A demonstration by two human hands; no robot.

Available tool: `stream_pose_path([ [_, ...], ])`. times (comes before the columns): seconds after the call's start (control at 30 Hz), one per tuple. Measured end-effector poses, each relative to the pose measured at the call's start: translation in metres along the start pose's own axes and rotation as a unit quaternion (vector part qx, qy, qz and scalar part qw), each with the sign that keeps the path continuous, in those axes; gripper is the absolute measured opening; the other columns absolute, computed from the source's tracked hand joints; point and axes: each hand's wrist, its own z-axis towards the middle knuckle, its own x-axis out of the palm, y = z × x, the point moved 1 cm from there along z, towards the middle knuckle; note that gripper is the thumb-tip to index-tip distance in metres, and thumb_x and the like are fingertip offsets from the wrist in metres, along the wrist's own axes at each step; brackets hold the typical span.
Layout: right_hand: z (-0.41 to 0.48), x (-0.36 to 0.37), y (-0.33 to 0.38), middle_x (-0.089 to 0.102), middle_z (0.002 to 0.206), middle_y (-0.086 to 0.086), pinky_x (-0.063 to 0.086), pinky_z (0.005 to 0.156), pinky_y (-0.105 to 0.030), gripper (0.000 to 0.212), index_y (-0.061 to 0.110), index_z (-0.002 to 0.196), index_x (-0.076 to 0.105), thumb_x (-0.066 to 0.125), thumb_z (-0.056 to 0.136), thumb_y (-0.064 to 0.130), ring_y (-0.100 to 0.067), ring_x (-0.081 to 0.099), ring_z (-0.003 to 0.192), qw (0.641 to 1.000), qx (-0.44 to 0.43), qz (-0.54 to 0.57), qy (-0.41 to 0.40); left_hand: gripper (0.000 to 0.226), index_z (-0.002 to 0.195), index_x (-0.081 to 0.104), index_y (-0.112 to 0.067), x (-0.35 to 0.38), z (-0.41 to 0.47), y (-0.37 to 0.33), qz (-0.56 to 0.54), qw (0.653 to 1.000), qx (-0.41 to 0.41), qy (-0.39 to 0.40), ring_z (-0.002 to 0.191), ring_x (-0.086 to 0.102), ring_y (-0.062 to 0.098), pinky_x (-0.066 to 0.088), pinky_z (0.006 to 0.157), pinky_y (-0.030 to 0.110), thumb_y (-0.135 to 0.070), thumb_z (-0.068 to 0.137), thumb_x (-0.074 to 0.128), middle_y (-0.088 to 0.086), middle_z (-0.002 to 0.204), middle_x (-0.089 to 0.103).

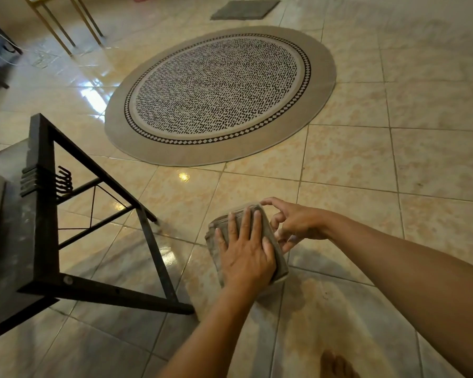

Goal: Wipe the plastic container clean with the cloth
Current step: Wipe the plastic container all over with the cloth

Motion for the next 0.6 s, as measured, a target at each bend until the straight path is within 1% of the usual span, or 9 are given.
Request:
stream_pose_path([
  [0.1,-0.001,0.002,0.0,0.056,0.094,-0.015,0.06,0.064,-0.036,0.094,0.038,0.153,0.019,0.048,0.086,-0.021,-0.021,0.067,0.077,1.0,-0.001,-0.008,0.001,0.062,0.156,-0.015,-0.031,0.001,0.016,-0.003,0.001,1.0,0.01,-0.006,0.149,-0.026,0.022,-0.016,0.12,0.052,-0.045,0.103,0.014,-0.008,0.162,-0.023],
  [0.23,0.0,0.003,-0.002,0.053,0.088,-0.012,0.062,0.067,-0.039,0.095,0.04,0.152,0.021,0.054,0.085,-0.019,-0.02,0.065,0.071,1.0,0.007,0.0,-0.007,0.063,0.156,-0.015,-0.032,0.0,0.024,0.019,-0.018,0.999,-0.044,-0.014,0.149,-0.026,0.023,-0.016,0.12,0.052,-0.048,0.102,0.013,-0.005,0.165,-0.02],
  [0.33,0.002,0.004,0.001,0.054,0.088,-0.011,0.062,0.068,-0.04,0.095,0.04,0.151,0.021,0.053,0.085,-0.02,-0.02,0.065,0.073,1.0,0.007,-0.004,-0.003,0.063,0.156,-0.016,-0.03,0.0,0.004,0.009,-0.019,1.0,-0.023,-0.006,0.148,-0.028,0.024,-0.016,0.119,0.052,-0.047,0.102,0.011,-0.004,0.164,-0.023],
  [0.37,0.002,0.004,0.001,0.057,0.093,-0.014,0.061,0.067,-0.039,0.095,0.041,0.151,0.021,0.051,0.084,-0.021,-0.023,0.066,0.078,1.0,0.007,-0.008,-0.001,0.062,0.156,-0.016,-0.03,0.002,-0.001,0.002,-0.009,1.0,-0.008,0.001,0.148,-0.029,0.024,-0.017,0.119,0.052,-0.047,0.102,0.011,-0.004,0.163,-0.025],
  [0.43,0.001,0.005,0.002,0.061,0.112,-0.023,0.061,0.066,-0.038,0.095,0.04,0.151,0.021,0.047,0.084,-0.022,-0.029,0.068,0.092,1.0,0.007,-0.008,0.004,0.063,0.156,-0.014,-0.03,0.005,0.002,-0.008,0.005,1.0,0.014,0.0,0.148,-0.028,0.024,-0.016,0.119,0.051,-0.048,0.1,0.006,-0.005,0.163,-0.023],
  [0.47,0.001,0.006,0.002,0.06,0.117,-0.025,0.06,0.065,-0.037,0.095,0.039,0.152,0.02,0.046,0.084,-0.022,-0.029,0.068,0.093,1.0,0.007,-0.004,0.006,0.064,0.157,-0.013,-0.03,0.004,0.008,-0.007,0.005,1.0,0.016,-0.002,0.149,-0.026,0.024,-0.016,0.119,0.051,-0.048,0.097,0.002,-0.006,0.164,-0.021],
  [0.5,-0.001,0.006,0.002,0.061,0.111,-0.024,0.06,0.064,-0.036,0.095,0.039,0.153,0.02,0.046,0.085,-0.022,-0.026,0.068,0.089,1.0,0.006,-0.001,0.004,0.065,0.156,-0.013,-0.03,0.002,0.014,-0.003,0.001,1.0,0.011,-0.003,0.149,-0.026,0.024,-0.016,0.12,0.051,-0.048,0.095,0.0,-0.006,0.164,-0.02],
  [0.53,-0.001,0.007,0.001,0.061,0.1,-0.02,0.06,0.064,-0.036,0.095,0.038,0.153,0.019,0.047,0.085,-0.022,-0.023,0.067,0.081,1.0,0.004,0.001,0.001,0.064,0.156,-0.013,-0.03,0.001,0.021,0.004,-0.004,1.0,0.001,-0.004,0.149,-0.025,0.024,-0.015,0.12,0.052,-0.047,0.096,0.001,-0.005,0.164,-0.02],
  [0.6,-0.002,0.007,0.0,0.053,0.084,-0.01,0.061,0.066,-0.038,0.094,0.037,0.153,0.02,0.052,0.085,-0.02,-0.017,0.063,0.07,1.0,0.004,0.008,-0.005,0.062,0.155,-0.017,-0.03,-0.002,0.025,0.019,-0.019,0.999,-0.036,-0.002,0.149,-0.026,0.024,-0.013,0.121,0.052,-0.045,0.099,0.006,-0.003,0.165,-0.02],
])
